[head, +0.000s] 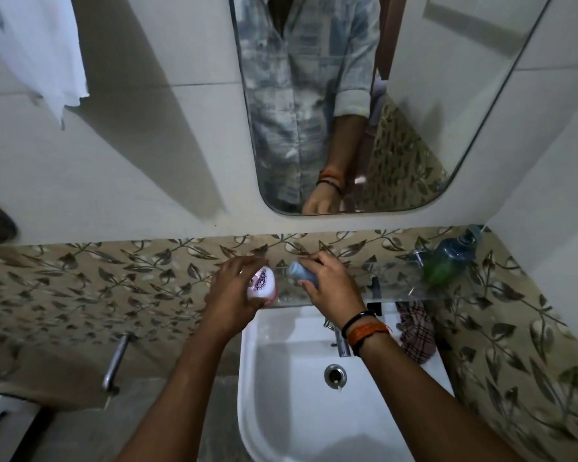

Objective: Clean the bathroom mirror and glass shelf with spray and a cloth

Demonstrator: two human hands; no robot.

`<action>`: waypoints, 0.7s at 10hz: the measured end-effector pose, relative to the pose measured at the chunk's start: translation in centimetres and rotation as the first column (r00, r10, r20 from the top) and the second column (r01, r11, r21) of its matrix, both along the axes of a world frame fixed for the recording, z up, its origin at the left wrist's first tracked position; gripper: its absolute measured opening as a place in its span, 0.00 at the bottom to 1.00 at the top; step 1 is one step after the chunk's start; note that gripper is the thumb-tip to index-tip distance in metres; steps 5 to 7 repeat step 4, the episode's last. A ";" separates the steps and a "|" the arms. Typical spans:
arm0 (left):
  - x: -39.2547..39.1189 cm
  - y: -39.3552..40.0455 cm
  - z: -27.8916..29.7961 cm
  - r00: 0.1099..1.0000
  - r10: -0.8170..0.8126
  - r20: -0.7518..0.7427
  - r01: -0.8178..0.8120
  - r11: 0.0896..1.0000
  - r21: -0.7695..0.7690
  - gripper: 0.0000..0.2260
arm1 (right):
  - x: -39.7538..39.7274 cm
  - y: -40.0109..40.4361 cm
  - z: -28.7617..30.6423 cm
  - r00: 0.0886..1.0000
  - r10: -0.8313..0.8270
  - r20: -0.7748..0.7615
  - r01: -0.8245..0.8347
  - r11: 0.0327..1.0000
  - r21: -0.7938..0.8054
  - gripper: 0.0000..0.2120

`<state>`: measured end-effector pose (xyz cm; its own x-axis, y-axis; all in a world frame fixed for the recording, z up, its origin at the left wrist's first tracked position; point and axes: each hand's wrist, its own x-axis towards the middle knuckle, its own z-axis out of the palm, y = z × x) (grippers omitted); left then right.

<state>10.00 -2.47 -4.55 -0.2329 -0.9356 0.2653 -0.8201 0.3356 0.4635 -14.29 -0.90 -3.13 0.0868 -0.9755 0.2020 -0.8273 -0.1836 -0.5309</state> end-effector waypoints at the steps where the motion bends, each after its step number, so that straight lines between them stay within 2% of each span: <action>1: -0.3 0.4 -0.1 0.999 0.033 0.027 -0.033 0.999 0.027 0.38 | 0.1 -0.3 -0.3 0.996 0.022 -0.082 -0.020 0.999 0.027 0.22; 2: -0.6 0.5 0.0 0.998 0.033 0.054 -0.035 0.999 0.032 0.38 | 0.0 -0.4 -0.6 0.993 0.028 -0.112 -0.023 0.998 0.050 0.21; 3: -0.6 0.5 0.8 1.000 0.007 0.024 -0.007 1.000 -0.020 0.33 | -0.4 -0.1 -0.7 0.997 0.047 -0.061 -0.045 0.999 0.028 0.21; 4: -1.4 0.0 1.8 0.999 -0.025 -0.047 0.018 0.991 -0.131 0.22 | -0.8 0.5 0.6 0.997 -0.001 0.079 0.009 0.995 -0.103 0.18; 7: -1.4 0.0 1.8 0.999 -0.025 -0.047 0.018 0.991 -0.131 0.22 | -0.8 0.5 0.6 0.997 -0.001 0.079 0.009 0.995 -0.103 0.18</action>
